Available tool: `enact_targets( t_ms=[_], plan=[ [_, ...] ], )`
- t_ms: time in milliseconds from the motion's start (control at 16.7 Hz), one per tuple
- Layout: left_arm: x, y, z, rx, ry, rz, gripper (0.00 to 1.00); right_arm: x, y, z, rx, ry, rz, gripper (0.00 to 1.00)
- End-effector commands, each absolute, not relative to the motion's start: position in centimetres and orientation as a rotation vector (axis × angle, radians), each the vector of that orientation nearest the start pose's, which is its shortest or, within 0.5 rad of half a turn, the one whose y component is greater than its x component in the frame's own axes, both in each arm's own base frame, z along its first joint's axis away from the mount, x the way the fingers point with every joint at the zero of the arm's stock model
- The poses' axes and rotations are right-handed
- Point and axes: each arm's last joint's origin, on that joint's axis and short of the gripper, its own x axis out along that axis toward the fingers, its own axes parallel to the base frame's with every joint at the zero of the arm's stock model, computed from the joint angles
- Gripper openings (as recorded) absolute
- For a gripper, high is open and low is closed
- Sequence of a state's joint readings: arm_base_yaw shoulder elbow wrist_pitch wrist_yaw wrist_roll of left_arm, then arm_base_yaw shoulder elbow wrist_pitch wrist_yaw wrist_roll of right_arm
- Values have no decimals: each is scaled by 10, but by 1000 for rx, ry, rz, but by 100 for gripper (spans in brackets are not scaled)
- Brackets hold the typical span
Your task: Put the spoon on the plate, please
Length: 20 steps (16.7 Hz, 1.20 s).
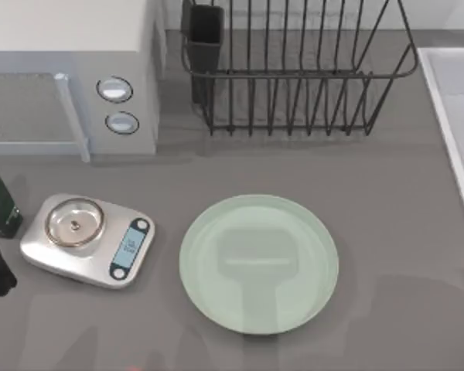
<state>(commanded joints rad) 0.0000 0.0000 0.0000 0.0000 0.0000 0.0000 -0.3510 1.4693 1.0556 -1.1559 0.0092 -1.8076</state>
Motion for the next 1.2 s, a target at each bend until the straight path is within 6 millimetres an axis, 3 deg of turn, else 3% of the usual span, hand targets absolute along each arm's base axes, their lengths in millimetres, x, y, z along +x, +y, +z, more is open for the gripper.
enact_targets(
  t_ms=[240,480,780,1080,1140,1200],
  plan=[
    [106,-1,160,0,0,0,100,277,-45,221,-1501,996,1526,0],
    [106,-1,160,0,0,0,100,319,21,211,-1913,472,2033,0],
    [106,-1,160,0,0,0,100,341,130,194,-2300,-544,2502,0],
    [106,-1,160,0,0,0,100,327,234,184,-2446,-1643,2570,0],
    [106,-1,160,0,0,0,100,321,251,183,1421,1060,-1476,0],
    [106,-1,160,0,0,0,100,316,265,182,1365,1110,-1401,0]
  ],
)
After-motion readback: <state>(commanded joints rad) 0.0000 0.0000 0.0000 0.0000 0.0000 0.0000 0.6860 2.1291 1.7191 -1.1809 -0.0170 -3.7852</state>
